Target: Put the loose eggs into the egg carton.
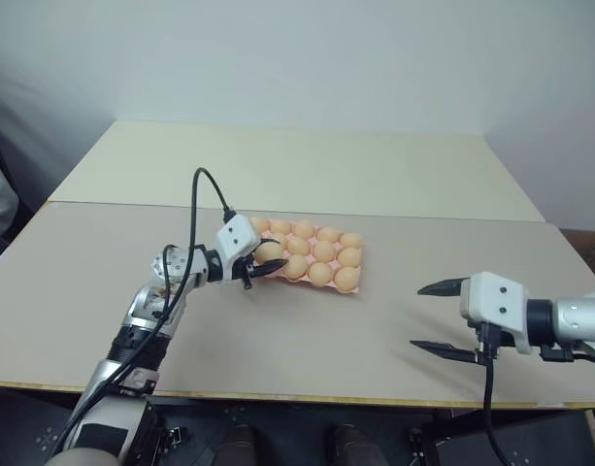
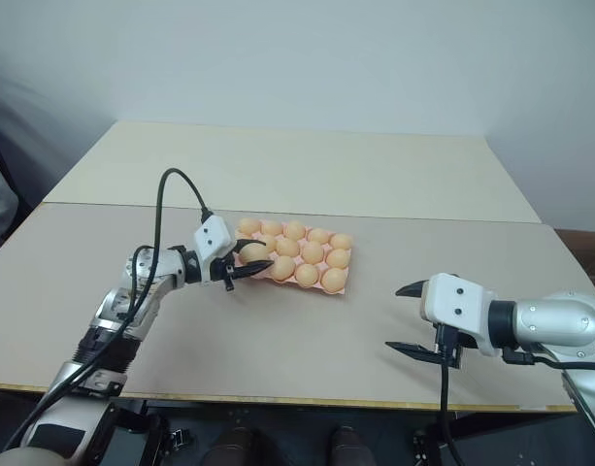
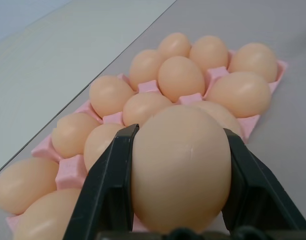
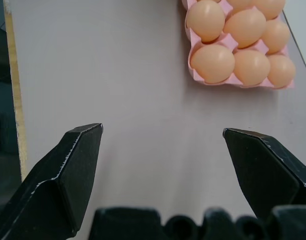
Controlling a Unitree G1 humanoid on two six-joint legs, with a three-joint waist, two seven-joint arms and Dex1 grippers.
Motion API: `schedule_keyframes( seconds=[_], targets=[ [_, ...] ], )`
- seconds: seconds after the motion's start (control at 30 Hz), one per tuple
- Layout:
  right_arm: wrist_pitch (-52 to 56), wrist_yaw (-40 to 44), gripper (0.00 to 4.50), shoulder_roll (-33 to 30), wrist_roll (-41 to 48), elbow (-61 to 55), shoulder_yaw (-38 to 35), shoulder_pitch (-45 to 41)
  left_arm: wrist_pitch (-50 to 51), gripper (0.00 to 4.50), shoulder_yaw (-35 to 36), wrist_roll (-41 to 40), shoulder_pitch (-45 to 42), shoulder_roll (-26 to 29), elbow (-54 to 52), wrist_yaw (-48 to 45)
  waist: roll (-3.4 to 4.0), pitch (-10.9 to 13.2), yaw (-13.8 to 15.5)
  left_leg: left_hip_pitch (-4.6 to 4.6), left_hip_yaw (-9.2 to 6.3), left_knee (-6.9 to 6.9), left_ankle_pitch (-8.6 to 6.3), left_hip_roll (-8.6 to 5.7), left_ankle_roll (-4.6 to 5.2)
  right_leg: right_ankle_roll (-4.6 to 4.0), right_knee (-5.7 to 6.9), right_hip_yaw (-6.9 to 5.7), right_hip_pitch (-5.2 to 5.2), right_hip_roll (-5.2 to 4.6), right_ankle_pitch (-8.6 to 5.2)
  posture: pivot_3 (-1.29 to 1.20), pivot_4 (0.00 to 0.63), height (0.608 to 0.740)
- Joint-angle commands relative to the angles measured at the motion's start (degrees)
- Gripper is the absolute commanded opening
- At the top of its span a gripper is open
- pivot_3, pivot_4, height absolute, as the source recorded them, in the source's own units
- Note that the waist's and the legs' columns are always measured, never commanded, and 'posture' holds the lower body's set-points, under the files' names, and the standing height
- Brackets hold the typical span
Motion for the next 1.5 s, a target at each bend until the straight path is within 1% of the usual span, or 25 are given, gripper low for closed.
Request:
schedule_keyframes(
  seconds=[0.03,0.13,0.27,0.3,0.47,0.6,0.67,0.8,0.93,1.0,1.1,1.17,1.27,1.37,1.5],
  targets=[
    [1.1,-0.6,4.5,-0.2,0.5,-2.8,-3.5,0.9,-2.8,2.18,0.0,1.3,-2.3,-0.4,1.8,0.6,-0.01,0.0,0.0,0.0,-0.02,0.01,0.0,0.0,0.0,0.01,0.0,-0.01,0.01,0.01,0.0,0.0,0.15,0.74],
    [1.5,-0.5,4.5,-0.2,0.6,-3.3,-3.8,1.4,-3.1,3.07,0.4,1.2,-2.8,-0.6,2.4,0.4,-0.01,0.0,0.0,0.01,-0.02,0.01,0.0,0.0,0.0,0.02,0.01,0.0,0.01,0.0,0.01,0.0,0.15,0.74],
    [1.3,-0.8,4.5,-0.1,0.2,-2.9,-3.3,0.7,-3.7,4.38,0.7,1.7,-2.4,-0.7,1.9,1.6,-0.01,0.0,0.0,0.0,-0.02,0.01,0.0,0.0,0.0,0.02,0.0,0.0,0.01,0.0,0.01,0.0,0.15,0.74],
    [1.2,-0.9,4.5,-0.1,0.1,-2.6,-3.0,0.4,-3.9,4.44,0.8,1.9,-2.2,-0.7,1.7,2.1,-0.01,0.0,0.0,0.0,-0.02,0.01,0.0,0.0,0.0,0.02,-0.01,0.0,0.01,0.0,0.01,0.0,0.15,0.74],
    [0.4,-0.8,4.5,0.0,-0.2,-1.8,-1.9,-0.7,-3.1,4.44,2.8,0.3,-0.1,1.0,-2.1,2.2,-0.01,0.0,-0.1,0.0,-0.02,0.01,0.0,-0.01,0.0,0.02,0.0,0.0,0.01,-0.01,0.01,0.0,0.15,0.74],
    [0.1,-0.4,4.5,0.0,-0.1,-1.2,-1.5,-1.5,1.4,4.44,6.8,-4.4,3.7,3.7,-10.8,1.3,-0.01,0.0,-0.4,0.01,-0.02,0.01,0.0,0.02,0.0,0.02,0.01,0.01,0.0,0.0,0.01,0.0,0.15,0.74],
    [-0.1,-0.2,4.5,0.0,-0.1,-0.9,-1.4,-1.7,3.8,4.44,9.3,-7.6,6.5,6.2,-15.8,-0.4,0.0,0.0,-0.4,0.01,-0.03,0.01,0.0,0.04,0.0,0.02,0.01,0.01,0.0,0.02,0.01,0.0,0.15,0.74],
    [-0.5,0.1,4.5,0.0,-0.3,-0.3,-0.9,-2.2,7.6,4.44,14.3,-11.2,14.5,14.7,-24.5,-4.6,0.01,0.0,-0.7,0.06,-0.02,0.01,0.0,0.06,0.0,0.01,0.02,0.01,0.01,0.02,0.0,0.0,0.15,0.74],
    [-1.1,0.9,4.5,0.0,-0.1,0.7,-0.3,-3.4,10.4,4.44,24.3,-17.3,24.9,22.2,-30.8,-8.8,0.0,0.0,-0.9,0.07,-0.01,0.0,0.0,0.08,-0.01,-0.07,0.02,-0.01,-0.01,-0.02,-0.04,0.0,0.15,0.74],
    [-1.5,1.4,4.5,-0.1,-0.1,1.3,0.2,-4.0,12.5,4.44,30.4,-20.7,30.5,24.5,-33.0,-10.8,0.0,0.0,-0.9,0.09,0.0,0.0,-0.01,0.08,-0.01,-0.32,0.01,-0.03,-0.01,-0.06,-0.19,0.0,0.15,0.74],
    [-2.1,1.9,4.5,0.0,-0.2,2.2,0.8,-4.8,14.7,4.44,36.7,-22.9,37.0,26.3,-35.3,-11.4,0.01,0.0,-0.6,0.08,0.02,0.0,-0.01,0.09,-0.02,-0.36,0.0,-0.06,-0.03,-0.1,-0.23,0.0,0.15,0.74],
    [-2.6,2.3,4.5,-0.1,-0.4,2.9,1.4,-5.6,16.0,4.44,40.7,-22.2,41.5,26.9,-36.8,-10.4,0.01,0.0,-0.5,0.08,0.03,0.0,-0.01,0.09,-0.02,-0.38,-0.01,-0.07,-0.05,-0.12,-0.24,0.0,0.15,0.74],
    [-3.2,3.1,4.5,-0.3,-0.4,3.9,2.1,-6.5,17.7,4.44,45.1,-22.7,45.7,26.9,-39.2,-9.4,0.01,0.0,-0.3,0.08,0.04,0.0,-0.02,0.09,-0.03,-0.4,-0.01,-0.07,-0.06,-0.13,-0.25,0.0,0.15,0.74],
    [-3.7,4.1,4.5,-0.4,-0.3,4.9,2.5,-7.4,19.1,4.44,48.2,-23.4,48.4,26.8,-41.3,-8.9,0.01,0.0,-0.1,0.07,0.06,0.0,-0.02,0.12,-0.04,-0.43,-0.02,-0.08,-0.1,-0.13,-0.27,0.0,0.15,0.74],
    [-4.3,5.1,4.5,-0.6,-0.5,6.2,3.0,-8.6,20.0,4.44,49.4,-23.2,49.5,26.6,-42.6,-7.6,0.01,0.0,0.0,0.07,0.07,0.0,-0.03,0.11,-0.05,-0.45,-0.01,-0.08,-0.11,-0.13,-0.28,0.0,0.15,0.74]
  ],
)
